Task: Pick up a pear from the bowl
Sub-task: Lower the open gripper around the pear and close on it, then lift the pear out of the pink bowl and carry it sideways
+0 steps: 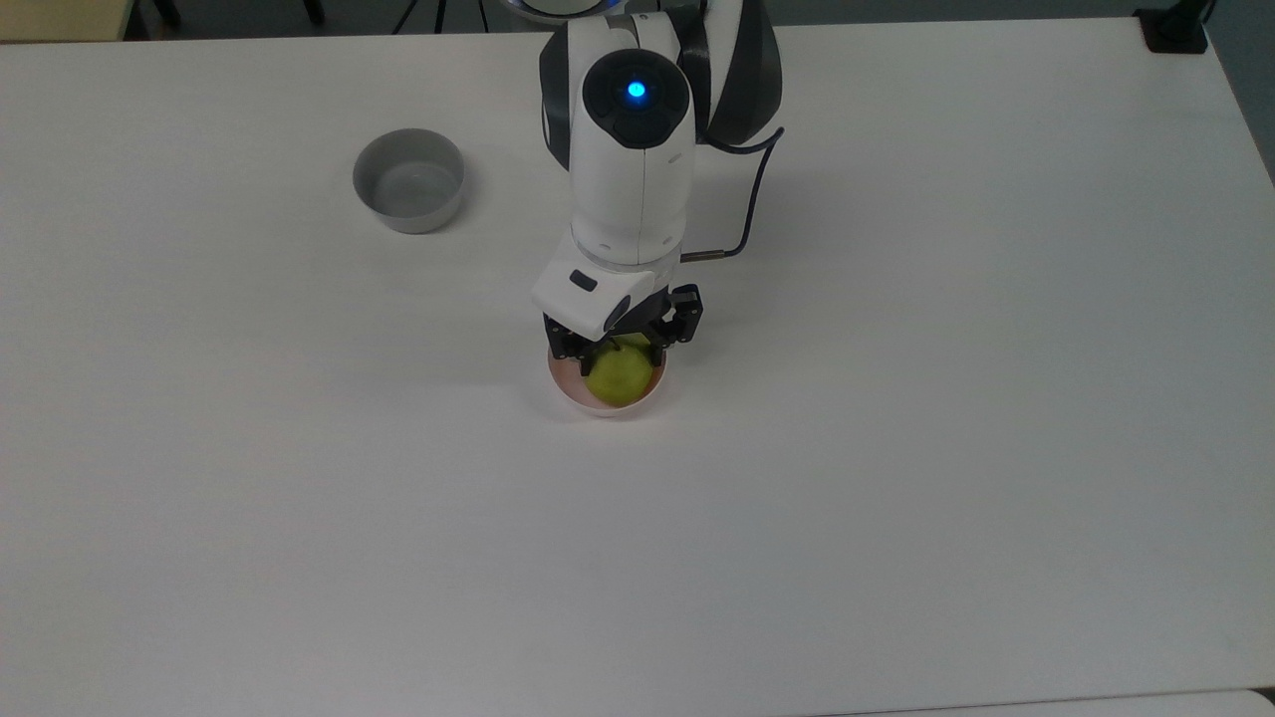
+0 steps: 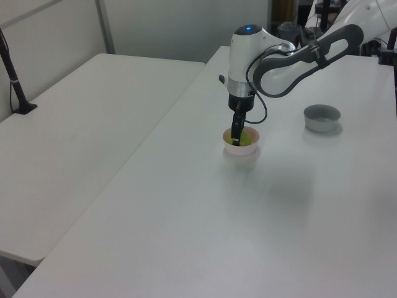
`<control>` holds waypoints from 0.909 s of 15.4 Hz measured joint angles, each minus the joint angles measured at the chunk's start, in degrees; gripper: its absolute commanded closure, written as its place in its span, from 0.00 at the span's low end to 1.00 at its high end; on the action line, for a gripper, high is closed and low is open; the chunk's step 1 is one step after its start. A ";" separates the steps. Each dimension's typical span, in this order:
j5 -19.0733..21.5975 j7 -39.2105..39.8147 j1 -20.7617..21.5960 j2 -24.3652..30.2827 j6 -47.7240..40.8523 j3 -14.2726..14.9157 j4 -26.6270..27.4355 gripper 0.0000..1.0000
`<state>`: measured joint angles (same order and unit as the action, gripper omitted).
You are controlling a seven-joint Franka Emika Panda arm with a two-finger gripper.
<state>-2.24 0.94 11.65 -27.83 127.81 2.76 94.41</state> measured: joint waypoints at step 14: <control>0.01 -0.21 -0.28 3.26 -9.36 0.44 -3.88 0.44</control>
<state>-2.23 0.74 11.37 -24.58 118.45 3.20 90.53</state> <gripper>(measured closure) 0.286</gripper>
